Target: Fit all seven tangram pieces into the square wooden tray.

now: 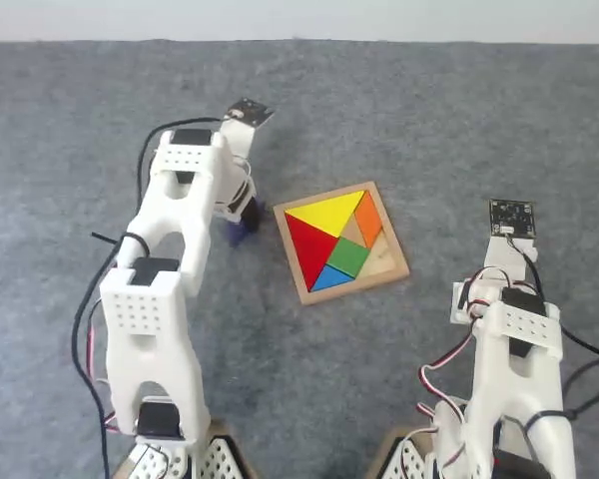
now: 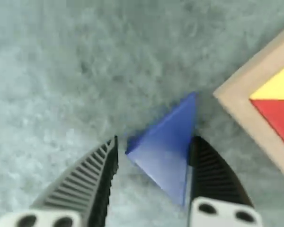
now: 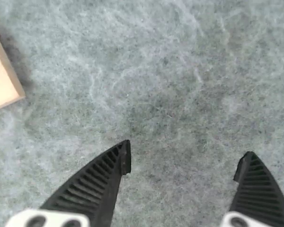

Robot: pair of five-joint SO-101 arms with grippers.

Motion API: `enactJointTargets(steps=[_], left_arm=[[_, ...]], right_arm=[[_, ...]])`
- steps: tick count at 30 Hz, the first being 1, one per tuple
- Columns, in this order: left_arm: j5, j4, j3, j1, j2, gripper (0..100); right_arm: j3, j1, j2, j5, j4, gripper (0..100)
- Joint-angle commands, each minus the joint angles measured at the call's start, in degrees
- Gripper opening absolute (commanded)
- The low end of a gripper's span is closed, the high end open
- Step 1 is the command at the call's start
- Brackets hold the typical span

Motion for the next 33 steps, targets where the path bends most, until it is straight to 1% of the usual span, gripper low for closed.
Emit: enactJointTargets(steps=[1,3,8,13,18,22,27,33], left_arm=[[-5.5,2.4,-5.4,-0.3,-0.8,24],[-6.7,2.9,-5.5,-0.3,-0.8,24],[-6.9,3.3,-5.6,-1.0,-0.4,24],[-8.0,3.7,-5.9,-0.6,4.0,24],[-8.2,7.4,-10.8,-0.5,5.9,24],[-8.2,7.9,-11.8,-0.5,7.3,24],[-8.0,11.3,-12.0,0.4,7.4,17],[-6.2,16.6,-16.7,1.0,7.4,16]], right_arm=[[-0.4,0.7,-2.1,0.4,-1.1,34.6],[-0.4,0.6,-2.1,0.4,-1.1,34.6],[-0.4,0.6,-2.1,0.4,-1.1,34.6],[-0.4,0.6,-2.1,0.4,-1.1,34.6],[-0.4,0.6,-2.1,0.4,-1.1,34.6],[-0.4,0.7,-2.1,0.4,-1.1,34.6],[-0.4,0.7,-2.1,0.4,-1.1,34.6],[-0.4,0.7,-2.1,0.4,-1.1,34.6]])
